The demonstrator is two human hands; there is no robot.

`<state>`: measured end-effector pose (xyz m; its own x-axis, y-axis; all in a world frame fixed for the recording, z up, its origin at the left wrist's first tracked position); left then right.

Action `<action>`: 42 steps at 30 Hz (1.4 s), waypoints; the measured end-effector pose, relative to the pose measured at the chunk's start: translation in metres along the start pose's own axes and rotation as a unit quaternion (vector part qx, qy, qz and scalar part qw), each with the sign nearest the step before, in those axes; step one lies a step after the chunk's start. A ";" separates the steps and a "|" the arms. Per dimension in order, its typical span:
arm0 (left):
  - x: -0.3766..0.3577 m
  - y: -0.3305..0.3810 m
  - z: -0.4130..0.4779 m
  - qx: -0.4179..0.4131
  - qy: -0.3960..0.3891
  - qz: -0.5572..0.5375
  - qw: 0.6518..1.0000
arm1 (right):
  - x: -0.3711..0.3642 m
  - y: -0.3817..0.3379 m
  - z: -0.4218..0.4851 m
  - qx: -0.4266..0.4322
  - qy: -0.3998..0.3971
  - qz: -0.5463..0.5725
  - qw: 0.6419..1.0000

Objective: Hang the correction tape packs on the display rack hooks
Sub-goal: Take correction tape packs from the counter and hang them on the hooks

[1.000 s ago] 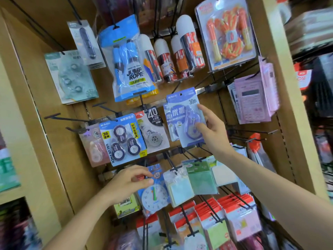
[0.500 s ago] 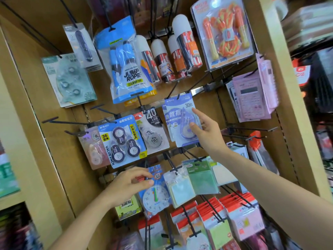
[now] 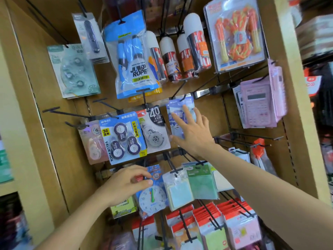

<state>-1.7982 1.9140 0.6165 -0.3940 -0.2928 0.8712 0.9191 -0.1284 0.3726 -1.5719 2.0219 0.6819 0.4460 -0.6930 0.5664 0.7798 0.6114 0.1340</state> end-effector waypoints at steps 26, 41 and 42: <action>0.013 0.023 -0.039 -0.075 0.184 0.160 0.967 | 0.049 -0.087 -0.145 0.068 0.056 0.298 0.951; -0.289 -0.055 -0.255 0.022 0.049 -0.068 0.996 | -0.101 -0.117 -0.494 -0.244 -0.193 0.348 0.884; -0.316 -0.064 -0.270 0.046 0.012 -0.070 0.996 | -0.108 -0.120 -0.514 -0.263 -0.216 0.350 0.873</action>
<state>-1.7329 1.7593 0.2309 -0.5173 -0.3003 0.8014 0.8511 -0.0831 0.5183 -1.4876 1.8274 0.1861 0.7747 0.0579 0.6297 0.5279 0.4890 -0.6944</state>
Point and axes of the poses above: each hand's wrist, its own z-axis towards the middle knuckle, its own x-axis out of the back of the hand, y = z × x, the point moved 7 cm from there along z, towards the middle knuckle, and after that the axes turned 14 degrees about x, right-handed, at the moved point
